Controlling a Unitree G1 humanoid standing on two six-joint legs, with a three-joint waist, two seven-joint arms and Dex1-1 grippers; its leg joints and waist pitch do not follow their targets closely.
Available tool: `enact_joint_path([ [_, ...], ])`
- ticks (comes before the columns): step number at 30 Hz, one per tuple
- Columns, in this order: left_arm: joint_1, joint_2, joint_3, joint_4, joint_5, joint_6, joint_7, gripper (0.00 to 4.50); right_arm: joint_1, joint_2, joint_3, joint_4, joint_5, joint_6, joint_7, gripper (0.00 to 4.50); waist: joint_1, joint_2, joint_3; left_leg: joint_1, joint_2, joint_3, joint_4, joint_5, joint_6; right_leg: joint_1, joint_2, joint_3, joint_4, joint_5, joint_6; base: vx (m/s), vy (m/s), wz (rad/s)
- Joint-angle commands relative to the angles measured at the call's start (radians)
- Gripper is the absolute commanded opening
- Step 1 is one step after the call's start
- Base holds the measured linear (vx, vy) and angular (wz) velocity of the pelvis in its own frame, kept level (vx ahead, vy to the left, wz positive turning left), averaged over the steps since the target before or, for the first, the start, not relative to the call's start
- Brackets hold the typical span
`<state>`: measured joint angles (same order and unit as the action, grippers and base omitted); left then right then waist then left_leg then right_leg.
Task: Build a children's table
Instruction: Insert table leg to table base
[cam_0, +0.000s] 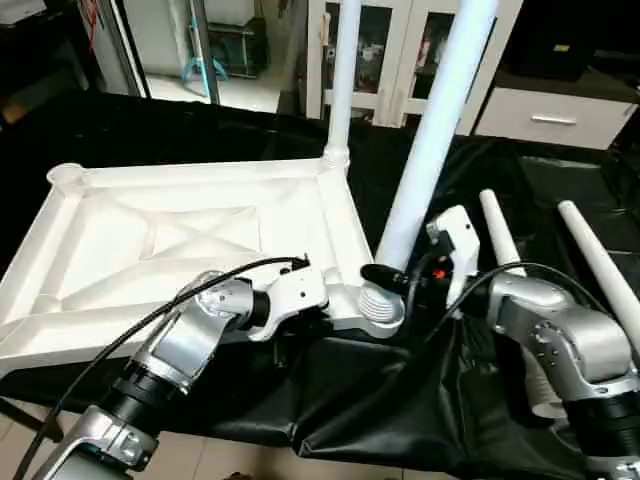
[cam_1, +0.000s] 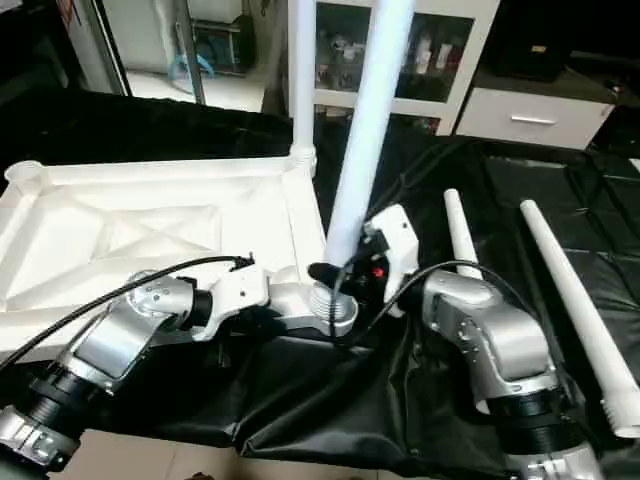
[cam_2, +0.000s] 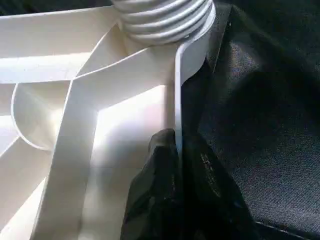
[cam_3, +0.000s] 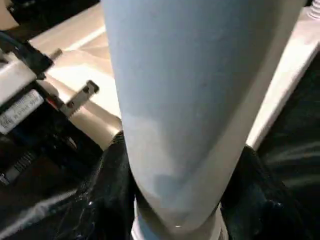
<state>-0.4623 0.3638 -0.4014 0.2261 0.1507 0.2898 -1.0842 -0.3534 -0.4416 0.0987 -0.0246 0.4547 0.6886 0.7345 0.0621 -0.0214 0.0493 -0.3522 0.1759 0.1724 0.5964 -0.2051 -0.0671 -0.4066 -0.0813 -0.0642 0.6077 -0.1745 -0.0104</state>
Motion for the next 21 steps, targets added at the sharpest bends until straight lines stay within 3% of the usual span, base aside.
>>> enact_joint_path([
  [1,0.028,-0.004,-0.040,-0.008,-0.010,-0.003,-0.020,0.00,-0.025,-0.014,0.007,0.022,-0.024,-0.036,0.019,1.88,0.001,-0.023,-0.058,-0.004,0.047,-0.010,-0.070,-0.135,0.043,0.050,-0.066,0.048,-0.079,-0.312,-0.152,0.000,0.000,0.00],
  [12,0.023,0.004,-0.048,-0.002,-0.012,-0.009,-0.026,0.00,-0.035,0.030,0.018,0.116,-0.044,-0.074,0.026,1.88,-0.003,-0.019,-0.058,-0.003,0.048,-0.011,-0.071,-0.161,0.035,0.048,-0.065,0.048,-0.080,-0.319,-0.162,0.000,0.000,0.00],
  [21,0.021,0.006,-0.047,0.001,-0.015,-0.011,-0.022,0.00,0.021,0.061,-0.017,0.180,-0.043,-0.102,0.003,1.87,-0.002,-0.016,-0.059,-0.001,0.049,-0.013,-0.075,-0.190,0.022,0.048,-0.065,0.048,-0.081,-0.311,-0.164,0.000,0.000,0.00],
])
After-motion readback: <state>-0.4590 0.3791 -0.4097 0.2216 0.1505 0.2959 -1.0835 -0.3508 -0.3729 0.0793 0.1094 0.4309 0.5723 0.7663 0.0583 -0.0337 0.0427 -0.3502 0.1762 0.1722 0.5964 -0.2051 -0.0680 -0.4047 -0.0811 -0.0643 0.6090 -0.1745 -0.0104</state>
